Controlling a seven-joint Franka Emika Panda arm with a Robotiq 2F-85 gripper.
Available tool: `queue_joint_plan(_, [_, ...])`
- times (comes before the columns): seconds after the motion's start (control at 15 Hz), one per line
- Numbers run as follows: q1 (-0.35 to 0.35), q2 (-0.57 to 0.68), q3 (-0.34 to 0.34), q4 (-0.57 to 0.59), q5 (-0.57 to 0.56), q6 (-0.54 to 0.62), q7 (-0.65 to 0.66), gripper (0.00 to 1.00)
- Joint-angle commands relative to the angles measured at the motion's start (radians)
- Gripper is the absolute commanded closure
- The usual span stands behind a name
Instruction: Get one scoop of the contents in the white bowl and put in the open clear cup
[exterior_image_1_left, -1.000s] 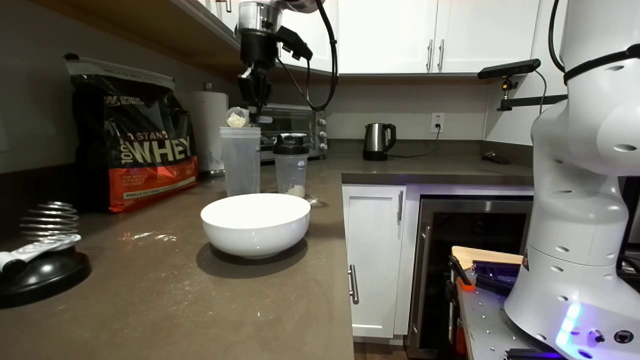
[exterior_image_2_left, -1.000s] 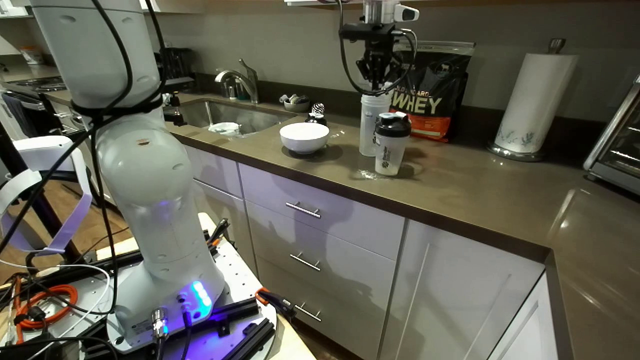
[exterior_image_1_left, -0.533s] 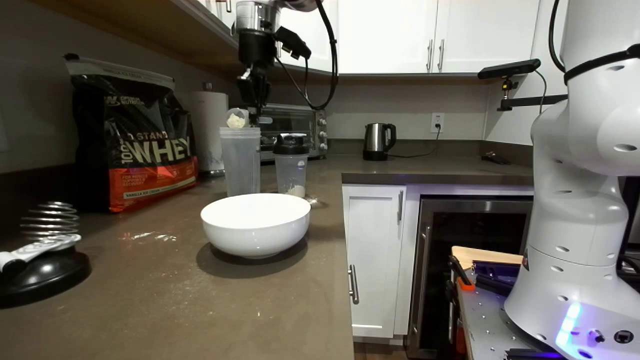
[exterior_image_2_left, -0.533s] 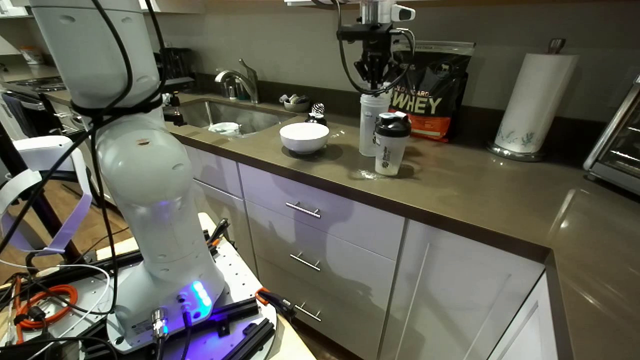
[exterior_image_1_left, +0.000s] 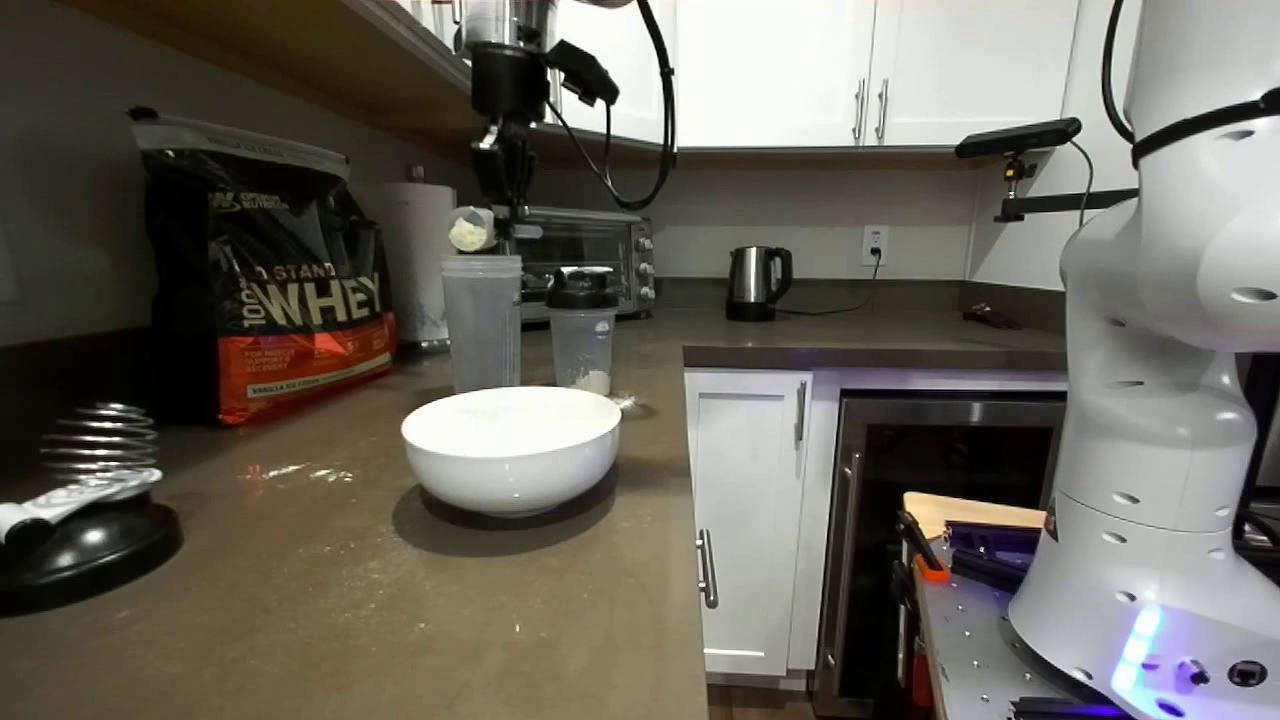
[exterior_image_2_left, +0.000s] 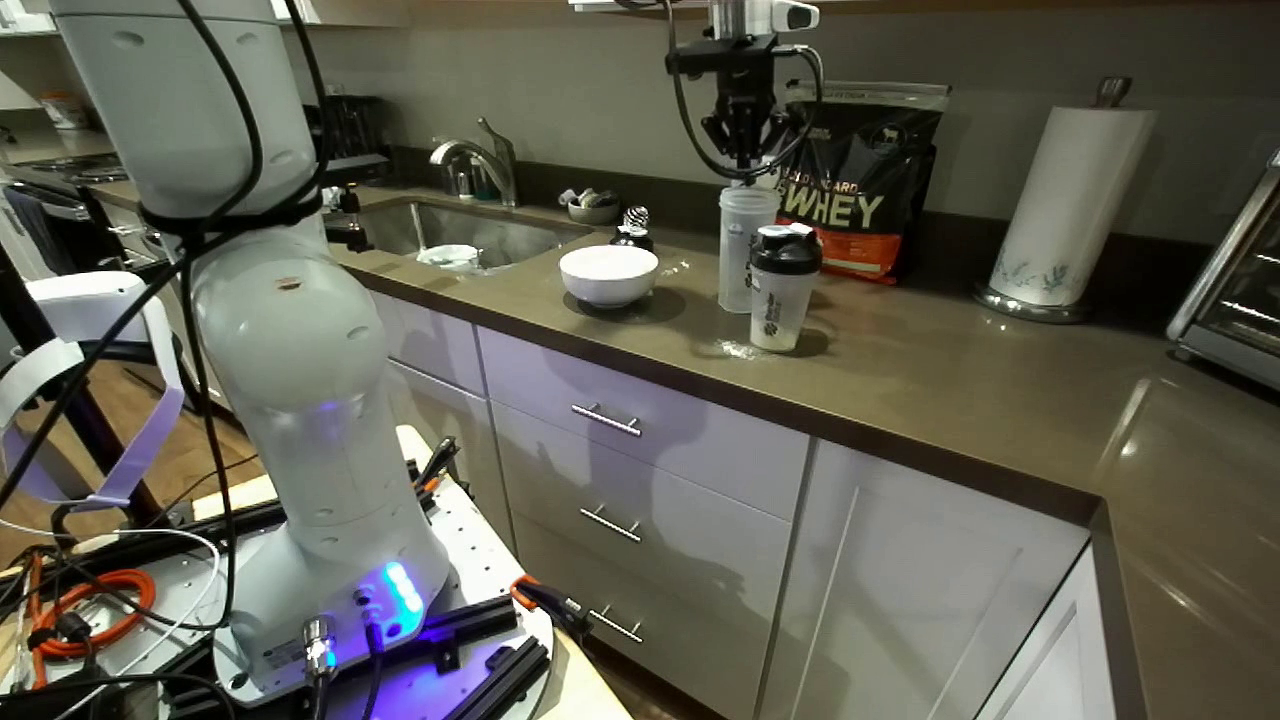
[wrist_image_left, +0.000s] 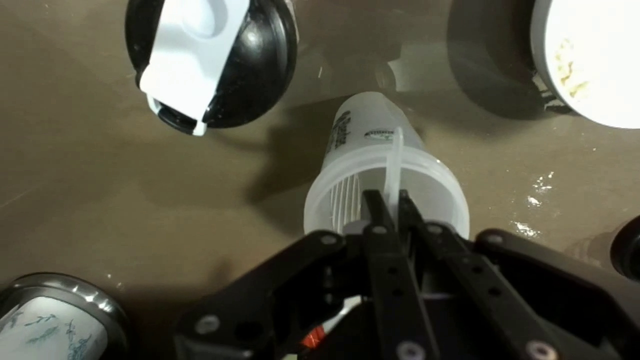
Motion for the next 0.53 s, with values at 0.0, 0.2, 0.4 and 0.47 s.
queue_joint_plan(0.0, [0.004,-0.028,0.007,-0.038,-0.068,0.03,0.039,0.98])
queue_joint_plan(0.2, [0.004,-0.026,0.009,-0.045,-0.105,0.038,0.053,0.98])
queue_joint_plan(0.4, [0.005,-0.023,0.012,-0.059,-0.138,0.061,0.066,0.98])
queue_joint_plan(0.47, [0.005,-0.022,0.013,-0.065,-0.148,0.072,0.07,0.98])
